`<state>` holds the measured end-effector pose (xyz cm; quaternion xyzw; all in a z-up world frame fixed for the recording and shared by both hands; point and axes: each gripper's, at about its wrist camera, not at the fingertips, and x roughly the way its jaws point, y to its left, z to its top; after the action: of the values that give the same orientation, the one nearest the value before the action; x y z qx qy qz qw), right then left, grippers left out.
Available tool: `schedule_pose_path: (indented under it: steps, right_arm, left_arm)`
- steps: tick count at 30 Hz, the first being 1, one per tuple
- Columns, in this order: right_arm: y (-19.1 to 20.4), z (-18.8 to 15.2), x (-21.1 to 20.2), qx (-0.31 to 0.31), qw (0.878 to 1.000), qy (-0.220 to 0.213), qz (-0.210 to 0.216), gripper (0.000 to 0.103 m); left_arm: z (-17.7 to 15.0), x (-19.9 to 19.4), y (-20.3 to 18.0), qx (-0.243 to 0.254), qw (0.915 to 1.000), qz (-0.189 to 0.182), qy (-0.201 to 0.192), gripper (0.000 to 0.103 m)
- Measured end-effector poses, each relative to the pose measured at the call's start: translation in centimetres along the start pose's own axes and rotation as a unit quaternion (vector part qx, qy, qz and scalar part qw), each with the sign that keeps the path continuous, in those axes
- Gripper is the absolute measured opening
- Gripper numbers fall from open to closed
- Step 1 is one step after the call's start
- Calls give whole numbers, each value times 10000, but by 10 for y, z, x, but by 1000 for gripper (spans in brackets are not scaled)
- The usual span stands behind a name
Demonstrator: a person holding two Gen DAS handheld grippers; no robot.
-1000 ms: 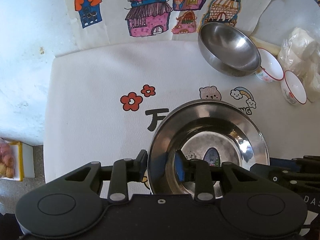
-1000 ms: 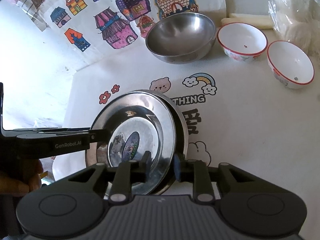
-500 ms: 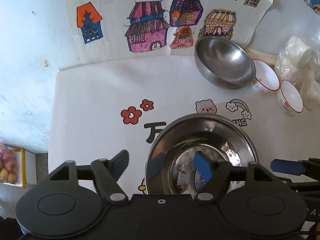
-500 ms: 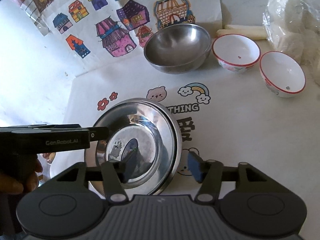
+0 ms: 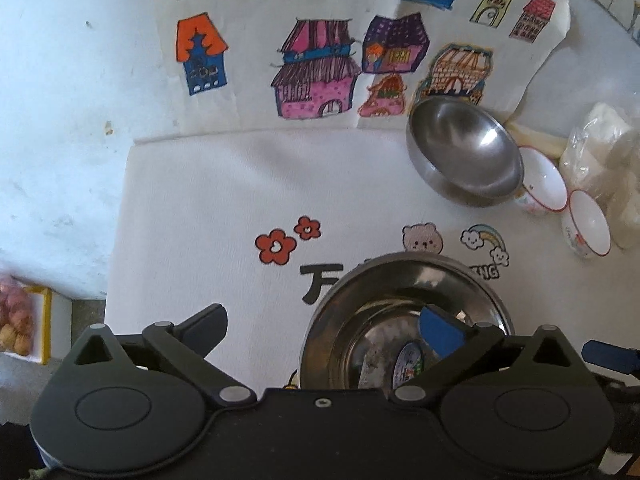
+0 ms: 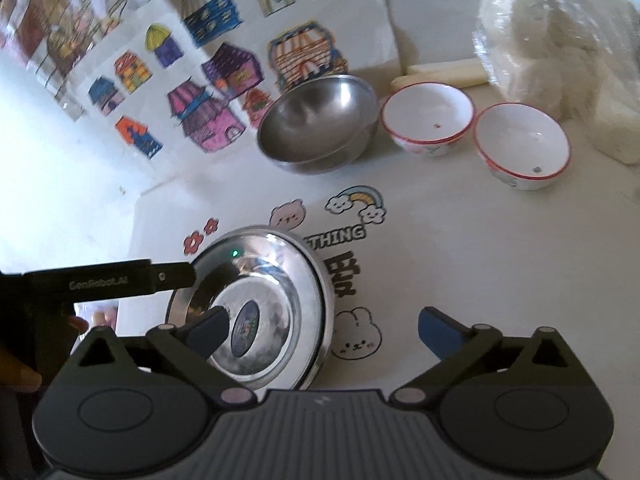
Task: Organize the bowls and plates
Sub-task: 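Open both grippers and lift away from the plate stack, then reach both grippers to the deep steel bowl rim and close on it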
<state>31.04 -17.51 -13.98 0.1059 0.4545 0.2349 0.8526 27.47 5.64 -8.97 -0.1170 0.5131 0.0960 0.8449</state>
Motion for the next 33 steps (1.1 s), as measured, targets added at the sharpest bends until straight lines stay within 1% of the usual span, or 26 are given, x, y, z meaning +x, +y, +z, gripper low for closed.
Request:
schedule_pose_path:
  steps: [6, 9, 11, 16, 20, 24, 28, 31, 33]
  right_arm:
    - [-10, -2, -6, 132, 9995, -272, -89, 103]
    - [-12, -4, -7, 196, 9992, -314, -120, 103]
    - [-13, -5, -8, 222, 9989, -372, -165, 103]
    - [-17, -6, -7, 369, 9980, -460, -220, 103]
    - [-21, 1, -1, 577, 9967, -506, -251, 103]
    - [-20, 16, 10, 795, 9946, -617, -250, 103]
    - [-22, 36, 27, 1125, 9907, -721, -243, 103]
    - [-26, 50, 42, 1445, 9861, -771, -273, 103]
    - [-26, 57, 51, 1581, 9838, -813, -249, 103]
  left_arm:
    - [2, -5, -1, -14, 9987, -358, -374, 102]
    - [4, -8, -1, -48, 9972, -424, -606, 102]
    - [8, -7, -2, -48, 9965, -493, -679, 102]
    - [29, 3, -6, 64, 9957, -593, -712, 102]
    - [50, 15, -11, 208, 9945, -676, -779, 102]
    - [74, 33, -16, 394, 9933, -698, -835, 102]
    - [97, 55, -18, 430, 9940, -678, -743, 102]
    - [110, 71, -19, 408, 9952, -566, -683, 102]
    - [114, 79, -21, 447, 9952, -573, -656, 102]
